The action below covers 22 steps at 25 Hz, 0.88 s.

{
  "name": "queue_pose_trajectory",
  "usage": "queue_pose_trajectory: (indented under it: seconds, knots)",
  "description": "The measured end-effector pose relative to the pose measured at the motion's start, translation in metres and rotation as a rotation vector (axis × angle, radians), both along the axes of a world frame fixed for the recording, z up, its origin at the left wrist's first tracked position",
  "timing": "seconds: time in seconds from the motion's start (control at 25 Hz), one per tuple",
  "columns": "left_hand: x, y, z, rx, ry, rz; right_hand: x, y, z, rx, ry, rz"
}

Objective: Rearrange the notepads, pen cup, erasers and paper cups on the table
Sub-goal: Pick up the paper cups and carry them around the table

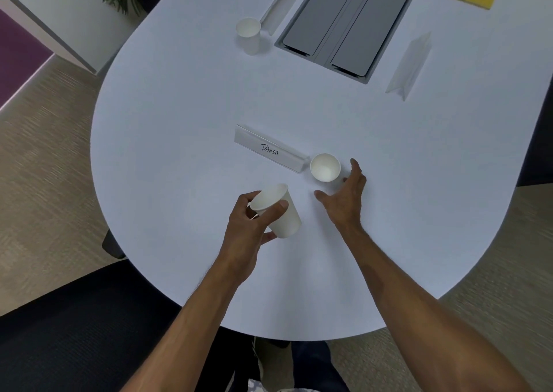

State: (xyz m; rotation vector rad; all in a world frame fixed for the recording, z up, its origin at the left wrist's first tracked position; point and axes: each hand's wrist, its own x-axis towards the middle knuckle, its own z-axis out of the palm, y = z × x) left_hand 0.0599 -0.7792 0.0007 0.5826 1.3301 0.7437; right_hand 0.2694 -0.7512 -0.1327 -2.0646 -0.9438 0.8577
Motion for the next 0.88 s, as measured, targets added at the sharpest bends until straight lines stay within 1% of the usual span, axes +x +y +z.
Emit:
queue_pose_trajectory:
  seconds: [0.12, 0.2, 0.28, 0.4, 0.52, 0.6, 0.68, 0.8, 0.88]
  knots:
    - [-0.002, -0.01, 0.011, 0.023, -0.012, -0.034, -0.007, -0.028, 0.029, -0.011, 0.088, -0.102]
    - [-0.008, -0.02, 0.02, 0.048, -0.016, -0.066, -0.021, -0.054, 0.059, 0.029, 0.161, -0.154]
    - [-0.015, -0.033, 0.03, 0.08, -0.025, -0.107, -0.036, -0.084, 0.091, 0.079, 0.23, -0.161]
    - [-0.03, -0.063, 0.049, 0.13, -0.055, -0.182, -0.06, -0.139, 0.139, 0.154, 0.353, -0.082]
    - [-0.049, -0.101, 0.07, 0.175, -0.074, -0.258, -0.082, -0.192, 0.181, 0.192, 0.451, 0.106]
    - [-0.059, -0.128, 0.084, 0.204, -0.098, -0.327, -0.097, -0.227, 0.204, 0.168, 0.43, 0.25]
    - [-0.063, -0.151, 0.094, 0.231, -0.115, -0.394, -0.109, -0.257, 0.22, 0.154, 0.343, 0.314]
    - [-0.058, -0.185, 0.107, 0.283, -0.112, -0.482, -0.119, -0.297, 0.235, 0.194, 0.241, 0.254]
    - [-0.049, -0.204, 0.111, 0.31, -0.097, -0.545, -0.115, -0.32, 0.241, 0.221, 0.211, 0.198]
